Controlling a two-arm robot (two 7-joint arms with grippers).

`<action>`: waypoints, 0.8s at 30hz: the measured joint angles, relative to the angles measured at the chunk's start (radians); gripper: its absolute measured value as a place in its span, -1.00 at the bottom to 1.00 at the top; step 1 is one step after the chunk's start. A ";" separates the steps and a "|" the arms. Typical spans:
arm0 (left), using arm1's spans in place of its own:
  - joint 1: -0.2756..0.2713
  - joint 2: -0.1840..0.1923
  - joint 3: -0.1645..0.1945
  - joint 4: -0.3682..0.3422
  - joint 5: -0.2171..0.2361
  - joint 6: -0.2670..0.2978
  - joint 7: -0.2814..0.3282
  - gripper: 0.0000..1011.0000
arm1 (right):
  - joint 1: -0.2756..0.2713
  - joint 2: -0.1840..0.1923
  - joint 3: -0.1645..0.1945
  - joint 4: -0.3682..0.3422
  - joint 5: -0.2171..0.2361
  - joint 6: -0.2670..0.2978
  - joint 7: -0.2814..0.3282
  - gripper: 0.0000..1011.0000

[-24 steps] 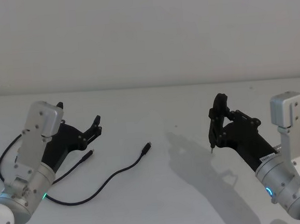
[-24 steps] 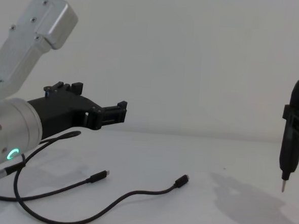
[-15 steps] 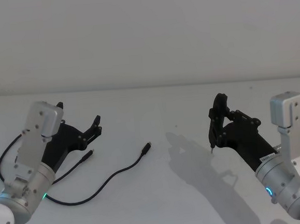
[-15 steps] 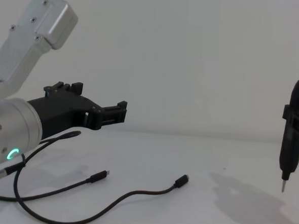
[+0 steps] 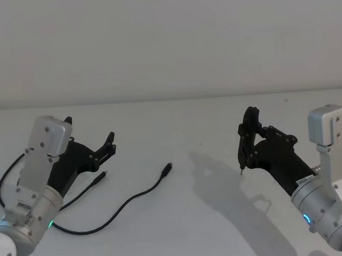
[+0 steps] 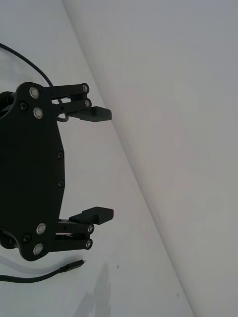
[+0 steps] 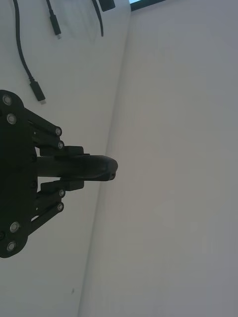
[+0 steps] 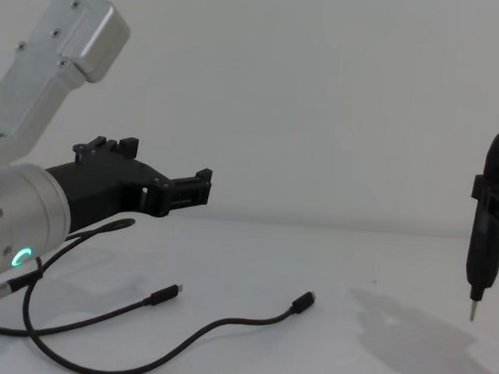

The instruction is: Pick up the data cable with the one hand.

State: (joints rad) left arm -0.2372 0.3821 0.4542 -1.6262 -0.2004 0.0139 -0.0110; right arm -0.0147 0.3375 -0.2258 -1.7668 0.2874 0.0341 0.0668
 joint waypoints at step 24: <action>0.000 0.000 0.000 0.000 0.000 0.000 0.000 0.98 | 0.000 0.000 0.000 0.000 0.000 0.000 0.000 -0.46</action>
State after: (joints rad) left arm -0.2372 0.3821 0.4542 -1.6262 -0.2004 0.0139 -0.0110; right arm -0.0146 0.3375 -0.2259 -1.7667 0.2874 0.0340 0.0668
